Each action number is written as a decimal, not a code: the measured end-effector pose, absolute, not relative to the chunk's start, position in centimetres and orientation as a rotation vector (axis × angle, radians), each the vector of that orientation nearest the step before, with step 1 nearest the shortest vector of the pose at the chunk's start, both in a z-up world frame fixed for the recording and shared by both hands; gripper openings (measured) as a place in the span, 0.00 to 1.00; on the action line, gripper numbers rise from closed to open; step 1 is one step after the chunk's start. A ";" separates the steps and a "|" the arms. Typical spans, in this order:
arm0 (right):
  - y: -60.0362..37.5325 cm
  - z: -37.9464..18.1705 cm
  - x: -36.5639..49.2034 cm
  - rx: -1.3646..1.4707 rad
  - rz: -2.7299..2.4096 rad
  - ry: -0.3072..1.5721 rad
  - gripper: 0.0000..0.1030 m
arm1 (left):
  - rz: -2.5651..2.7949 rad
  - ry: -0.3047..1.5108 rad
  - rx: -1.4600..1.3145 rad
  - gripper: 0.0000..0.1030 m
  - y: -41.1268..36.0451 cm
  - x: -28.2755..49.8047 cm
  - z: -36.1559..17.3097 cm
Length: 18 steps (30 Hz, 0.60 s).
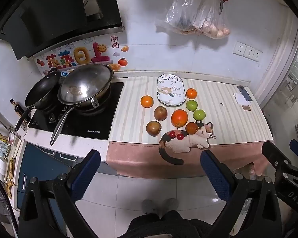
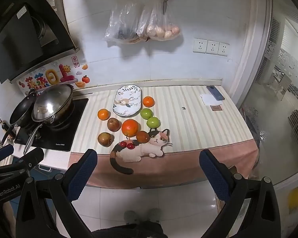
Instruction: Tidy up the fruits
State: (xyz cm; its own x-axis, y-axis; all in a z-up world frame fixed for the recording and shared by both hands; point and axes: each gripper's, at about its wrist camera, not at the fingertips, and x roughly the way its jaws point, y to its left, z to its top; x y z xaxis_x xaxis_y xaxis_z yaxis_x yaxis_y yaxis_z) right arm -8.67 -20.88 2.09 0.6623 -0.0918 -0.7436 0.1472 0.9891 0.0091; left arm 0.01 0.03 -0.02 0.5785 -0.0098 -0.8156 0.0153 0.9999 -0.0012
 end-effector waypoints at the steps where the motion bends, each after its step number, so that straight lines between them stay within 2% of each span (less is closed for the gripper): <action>1: -20.9 2.1 -8.6 0.075 -0.134 0.842 1.00 | -0.015 0.954 0.008 1.00 0.0 0.0 0.0; 18: -20.9 2.1 -8.6 0.079 -0.119 0.840 1.00 | -0.009 0.949 0.015 1.00 0.0 -0.1 0.0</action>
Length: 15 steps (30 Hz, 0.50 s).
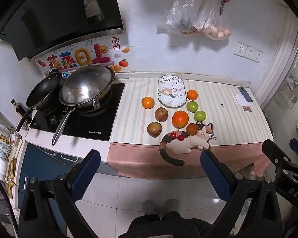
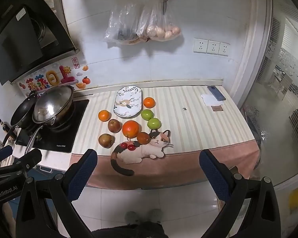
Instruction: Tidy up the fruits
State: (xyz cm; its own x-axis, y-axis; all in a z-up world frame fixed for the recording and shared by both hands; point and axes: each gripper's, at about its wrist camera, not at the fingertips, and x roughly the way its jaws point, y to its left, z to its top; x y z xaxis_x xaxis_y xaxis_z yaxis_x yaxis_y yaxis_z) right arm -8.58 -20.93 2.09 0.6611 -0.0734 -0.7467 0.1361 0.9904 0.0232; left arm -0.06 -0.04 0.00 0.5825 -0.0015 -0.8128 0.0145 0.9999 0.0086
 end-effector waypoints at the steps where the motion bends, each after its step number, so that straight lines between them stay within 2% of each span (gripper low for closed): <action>1: -21.1 2.0 -8.8 0.085 -0.120 0.839 1.00 | -0.009 0.949 0.016 1.00 0.0 0.0 0.0; 15: -22.1 2.4 -9.2 0.092 -0.107 0.827 1.00 | -0.005 0.944 0.021 1.00 0.2 0.2 0.7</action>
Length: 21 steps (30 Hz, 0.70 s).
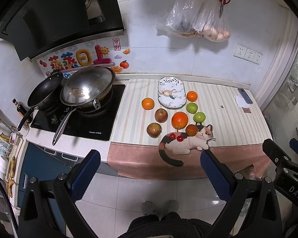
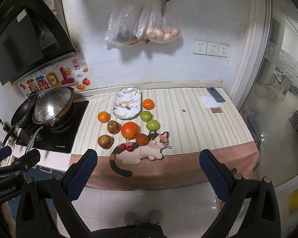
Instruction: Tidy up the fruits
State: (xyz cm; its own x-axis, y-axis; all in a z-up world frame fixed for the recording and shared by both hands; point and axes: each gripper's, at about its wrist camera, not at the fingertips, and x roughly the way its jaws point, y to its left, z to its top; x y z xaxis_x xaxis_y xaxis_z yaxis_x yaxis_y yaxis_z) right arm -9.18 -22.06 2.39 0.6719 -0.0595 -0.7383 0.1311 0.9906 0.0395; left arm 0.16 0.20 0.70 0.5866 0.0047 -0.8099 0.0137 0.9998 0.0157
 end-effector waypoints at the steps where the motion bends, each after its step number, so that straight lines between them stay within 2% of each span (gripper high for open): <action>1: -22.1 2.4 -9.3 0.093 -0.106 0.826 1.00 | -0.004 0.945 0.021 1.00 0.2 0.2 1.0; 21: -22.0 2.5 -9.7 0.091 -0.104 0.818 1.00 | 0.001 0.934 0.014 1.00 0.4 -0.9 0.9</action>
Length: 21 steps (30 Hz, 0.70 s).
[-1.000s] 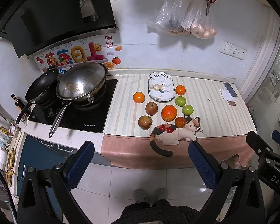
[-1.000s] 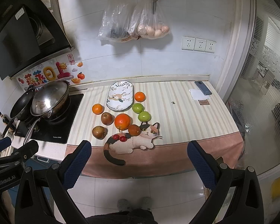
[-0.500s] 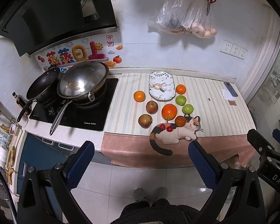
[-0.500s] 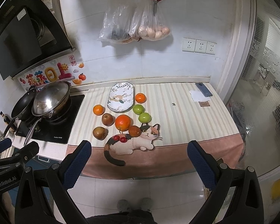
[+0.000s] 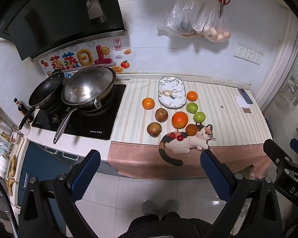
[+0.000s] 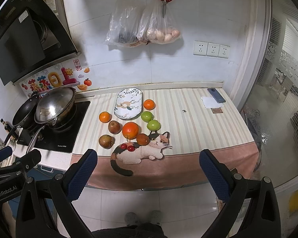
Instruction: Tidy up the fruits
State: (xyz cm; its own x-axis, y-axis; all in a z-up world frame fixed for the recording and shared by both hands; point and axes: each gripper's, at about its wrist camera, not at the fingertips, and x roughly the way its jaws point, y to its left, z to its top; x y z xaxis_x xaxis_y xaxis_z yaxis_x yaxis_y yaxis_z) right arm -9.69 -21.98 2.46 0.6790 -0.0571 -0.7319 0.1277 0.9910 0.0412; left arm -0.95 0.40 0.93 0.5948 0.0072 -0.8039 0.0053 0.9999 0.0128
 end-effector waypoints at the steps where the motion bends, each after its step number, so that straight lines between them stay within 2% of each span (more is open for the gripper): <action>1: -22.0 2.5 -9.7 0.090 -0.105 0.818 1.00 | 0.002 0.934 0.015 1.00 0.4 -0.9 0.9; 21: -22.1 2.8 -9.9 0.099 -0.100 0.816 1.00 | 0.003 0.929 0.016 1.00 -0.6 -0.4 1.5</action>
